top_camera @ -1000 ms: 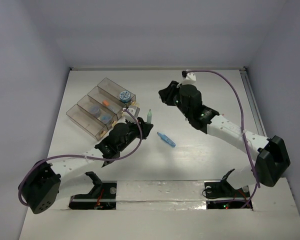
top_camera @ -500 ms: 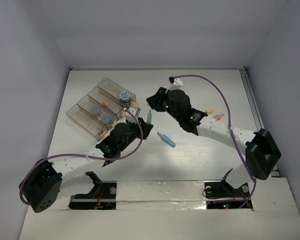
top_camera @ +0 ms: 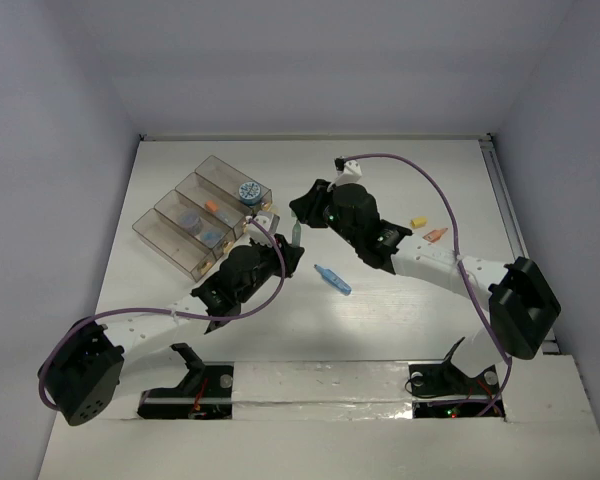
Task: Sort the stationery into containers
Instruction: Close the pen in the storage box.
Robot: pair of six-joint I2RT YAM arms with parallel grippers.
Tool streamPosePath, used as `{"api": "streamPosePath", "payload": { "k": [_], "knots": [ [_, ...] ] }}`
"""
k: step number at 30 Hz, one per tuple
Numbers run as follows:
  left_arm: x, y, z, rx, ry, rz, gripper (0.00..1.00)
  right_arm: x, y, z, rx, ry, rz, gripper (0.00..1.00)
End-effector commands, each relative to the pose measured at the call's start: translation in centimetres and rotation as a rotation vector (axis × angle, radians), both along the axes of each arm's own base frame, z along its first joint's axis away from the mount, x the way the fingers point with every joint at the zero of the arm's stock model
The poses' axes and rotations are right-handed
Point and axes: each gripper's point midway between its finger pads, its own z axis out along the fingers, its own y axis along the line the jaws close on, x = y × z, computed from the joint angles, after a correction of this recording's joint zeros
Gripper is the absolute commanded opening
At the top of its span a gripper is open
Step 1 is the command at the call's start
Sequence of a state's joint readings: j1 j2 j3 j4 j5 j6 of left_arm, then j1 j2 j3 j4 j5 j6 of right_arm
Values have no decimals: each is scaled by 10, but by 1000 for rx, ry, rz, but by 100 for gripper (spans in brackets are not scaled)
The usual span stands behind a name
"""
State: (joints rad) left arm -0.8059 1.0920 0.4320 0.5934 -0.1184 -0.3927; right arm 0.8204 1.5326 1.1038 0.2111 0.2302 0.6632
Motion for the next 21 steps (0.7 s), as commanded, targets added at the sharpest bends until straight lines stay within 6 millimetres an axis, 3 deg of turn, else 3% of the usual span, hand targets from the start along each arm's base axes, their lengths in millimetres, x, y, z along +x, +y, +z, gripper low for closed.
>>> {"api": "streamPosePath", "payload": {
  "k": [1,21],
  "knots": [
    [4,1,22,-33,-60,17,0,-3,6,8,33,-27,-5,1],
    [4,8,27,-51,-72,52,0,-17,8,-6,40,-36,-46,1]
  ]
}}
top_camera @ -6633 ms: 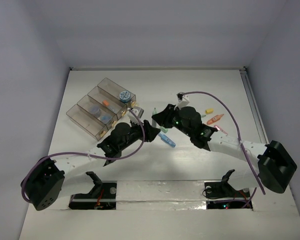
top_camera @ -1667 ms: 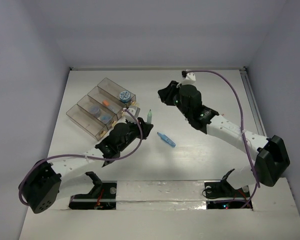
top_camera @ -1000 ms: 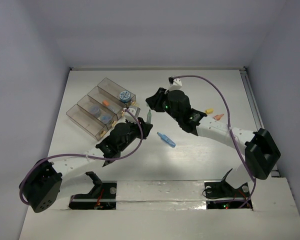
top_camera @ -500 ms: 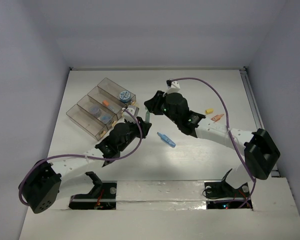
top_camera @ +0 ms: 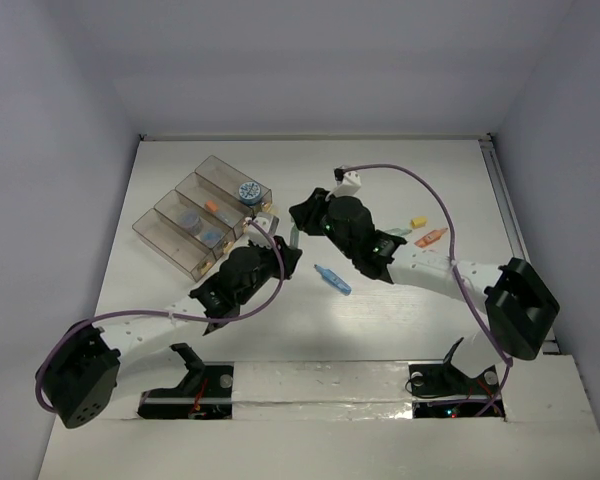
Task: Sort the stationery into containers
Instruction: Close the pen in the storage box.
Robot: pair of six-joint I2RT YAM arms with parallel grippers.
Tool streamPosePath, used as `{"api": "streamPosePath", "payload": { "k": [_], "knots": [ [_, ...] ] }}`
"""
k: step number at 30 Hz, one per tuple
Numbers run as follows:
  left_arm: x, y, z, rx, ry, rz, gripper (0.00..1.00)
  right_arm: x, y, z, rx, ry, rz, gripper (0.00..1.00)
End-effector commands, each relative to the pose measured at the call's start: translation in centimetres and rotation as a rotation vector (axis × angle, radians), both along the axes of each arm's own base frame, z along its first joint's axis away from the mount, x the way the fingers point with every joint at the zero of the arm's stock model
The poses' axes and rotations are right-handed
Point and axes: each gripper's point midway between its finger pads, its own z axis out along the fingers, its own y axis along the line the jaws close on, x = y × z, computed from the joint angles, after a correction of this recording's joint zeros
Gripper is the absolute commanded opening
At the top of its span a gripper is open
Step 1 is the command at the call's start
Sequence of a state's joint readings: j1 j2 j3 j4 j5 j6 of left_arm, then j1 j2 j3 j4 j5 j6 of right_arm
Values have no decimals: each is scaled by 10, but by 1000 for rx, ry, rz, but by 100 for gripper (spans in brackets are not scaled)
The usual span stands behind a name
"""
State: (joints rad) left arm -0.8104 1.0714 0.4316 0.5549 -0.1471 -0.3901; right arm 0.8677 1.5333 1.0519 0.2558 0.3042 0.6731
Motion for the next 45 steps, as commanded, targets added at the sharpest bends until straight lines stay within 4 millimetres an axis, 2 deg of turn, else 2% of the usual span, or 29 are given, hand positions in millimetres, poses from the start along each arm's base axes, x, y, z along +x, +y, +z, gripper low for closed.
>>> {"api": "streamPosePath", "payload": {
  "k": [1,6,11,16,25,30,35,45],
  "knots": [
    [5,4,29,-70,-79,33,0,-11,7,4,54,-32,-8,1],
    [4,6,33,-85,-93,41,0,-18,16,8,85,-47,2,1],
    [3,9,36,-92,-100,49,0,-22,15,11,97,-67,-1,0],
    [1,12,41,-111,-115,51,0,-29,21,-5,85,-46,48,0],
    [-5,15,53,-153,-144,41,0,-49,24,-9,90,-26,135,0],
    [-6,19,61,-184,-159,43,0,-67,27,-17,110,-2,218,0],
    [-14,16,71,-232,-177,-5,0,-82,34,-14,135,0,310,0],
    [-15,20,85,-262,-202,-2,0,-99,25,1,86,-1,372,0]
  ]
}}
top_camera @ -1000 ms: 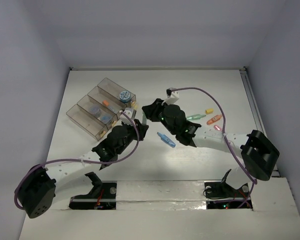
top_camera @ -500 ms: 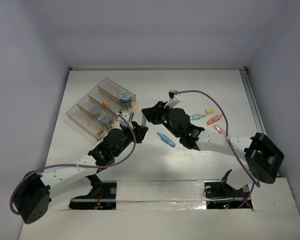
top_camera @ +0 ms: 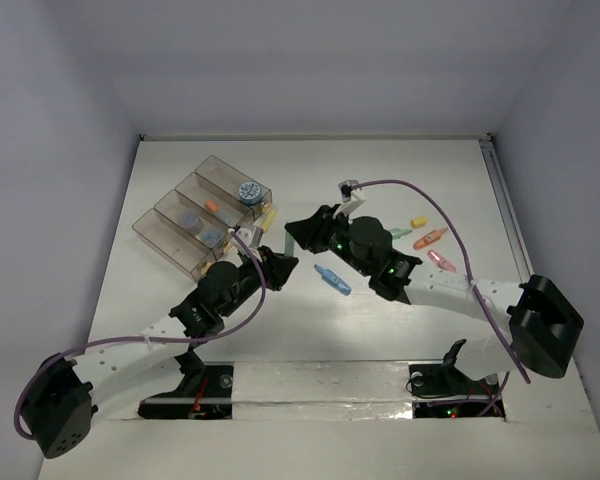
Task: Sort the stationery into containers
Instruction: Close the pen in the storage box.
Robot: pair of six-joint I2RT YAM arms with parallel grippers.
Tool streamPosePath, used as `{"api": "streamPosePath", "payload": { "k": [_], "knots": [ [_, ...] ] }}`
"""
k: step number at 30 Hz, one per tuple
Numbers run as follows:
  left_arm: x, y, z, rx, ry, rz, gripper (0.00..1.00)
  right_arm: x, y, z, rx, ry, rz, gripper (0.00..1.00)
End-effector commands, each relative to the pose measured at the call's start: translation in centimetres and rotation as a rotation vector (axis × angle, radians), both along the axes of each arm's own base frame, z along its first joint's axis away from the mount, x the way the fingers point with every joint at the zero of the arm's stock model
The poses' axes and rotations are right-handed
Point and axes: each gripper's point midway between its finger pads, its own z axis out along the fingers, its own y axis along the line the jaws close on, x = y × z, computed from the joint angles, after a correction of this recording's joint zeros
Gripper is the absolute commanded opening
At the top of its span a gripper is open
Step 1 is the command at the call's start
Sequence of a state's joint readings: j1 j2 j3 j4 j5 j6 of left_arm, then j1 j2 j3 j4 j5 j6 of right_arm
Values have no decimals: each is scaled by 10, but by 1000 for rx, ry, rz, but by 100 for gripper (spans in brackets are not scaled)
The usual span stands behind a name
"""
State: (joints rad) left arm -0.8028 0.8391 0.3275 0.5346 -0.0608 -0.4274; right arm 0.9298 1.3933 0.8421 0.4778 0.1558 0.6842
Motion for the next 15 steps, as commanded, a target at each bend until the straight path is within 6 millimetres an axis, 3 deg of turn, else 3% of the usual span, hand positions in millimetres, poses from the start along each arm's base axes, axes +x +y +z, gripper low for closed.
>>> {"api": "streamPosePath", "payload": {
  "k": [1,4,15],
  "knots": [
    [15,7,65,-160,-153,67,0,-44,16,-15,-63,46,213,0],
    [10,3,75,-188,-171,36,0,-49,23,-18,-62,46,275,0],
    [11,9,99,-248,-165,69,0,-51,13,-45,-107,87,233,0]
  ]
}}
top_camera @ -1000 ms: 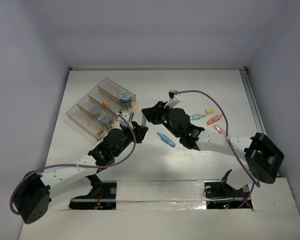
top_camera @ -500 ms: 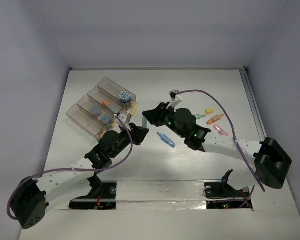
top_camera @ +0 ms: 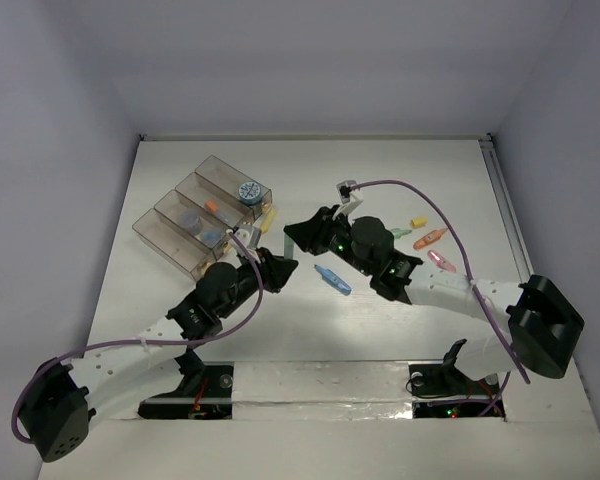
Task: Sort the stationery into containers
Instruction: Close the pen in the storage box, then place the pen in the storage box.
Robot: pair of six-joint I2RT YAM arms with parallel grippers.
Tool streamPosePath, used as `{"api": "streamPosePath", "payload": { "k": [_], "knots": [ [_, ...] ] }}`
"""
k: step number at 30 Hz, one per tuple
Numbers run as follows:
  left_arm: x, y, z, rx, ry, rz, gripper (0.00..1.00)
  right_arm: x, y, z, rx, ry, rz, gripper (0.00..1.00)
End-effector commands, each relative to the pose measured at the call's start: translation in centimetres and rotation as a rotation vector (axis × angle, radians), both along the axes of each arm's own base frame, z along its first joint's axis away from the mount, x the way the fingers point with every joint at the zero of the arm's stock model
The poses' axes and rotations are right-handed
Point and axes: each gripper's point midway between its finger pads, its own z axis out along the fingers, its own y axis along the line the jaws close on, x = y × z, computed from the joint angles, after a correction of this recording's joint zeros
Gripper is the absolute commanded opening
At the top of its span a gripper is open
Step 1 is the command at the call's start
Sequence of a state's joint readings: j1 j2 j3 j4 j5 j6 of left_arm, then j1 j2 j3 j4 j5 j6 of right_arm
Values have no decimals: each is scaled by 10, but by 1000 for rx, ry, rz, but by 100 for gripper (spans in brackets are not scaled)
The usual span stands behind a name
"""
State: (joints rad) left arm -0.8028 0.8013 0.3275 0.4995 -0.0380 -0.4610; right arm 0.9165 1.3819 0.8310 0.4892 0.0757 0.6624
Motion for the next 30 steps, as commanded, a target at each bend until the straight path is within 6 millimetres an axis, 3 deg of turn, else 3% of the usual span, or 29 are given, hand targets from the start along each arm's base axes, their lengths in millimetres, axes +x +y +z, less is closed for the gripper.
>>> {"api": "streamPosePath", "payload": {
  "k": [1,12,21,25,29,30],
  "knots": [
    [19,9,96,-221,-182,97,0,-46,10,-52,-125,107,163,0],
    [28,20,131,-250,-252,155,0,-79,0,-105,-266,193,198,0],
    [35,32,137,-265,-266,193,0,-136,14,-167,-300,361,281,0],
    [36,33,140,-273,-271,195,0,-142,15,-172,-280,388,281,0],
    [34,28,132,-264,-257,165,0,-114,7,-161,-313,330,134,0],
    [33,27,131,-260,-254,157,0,-105,13,-145,-295,302,107,0]
  ]
}}
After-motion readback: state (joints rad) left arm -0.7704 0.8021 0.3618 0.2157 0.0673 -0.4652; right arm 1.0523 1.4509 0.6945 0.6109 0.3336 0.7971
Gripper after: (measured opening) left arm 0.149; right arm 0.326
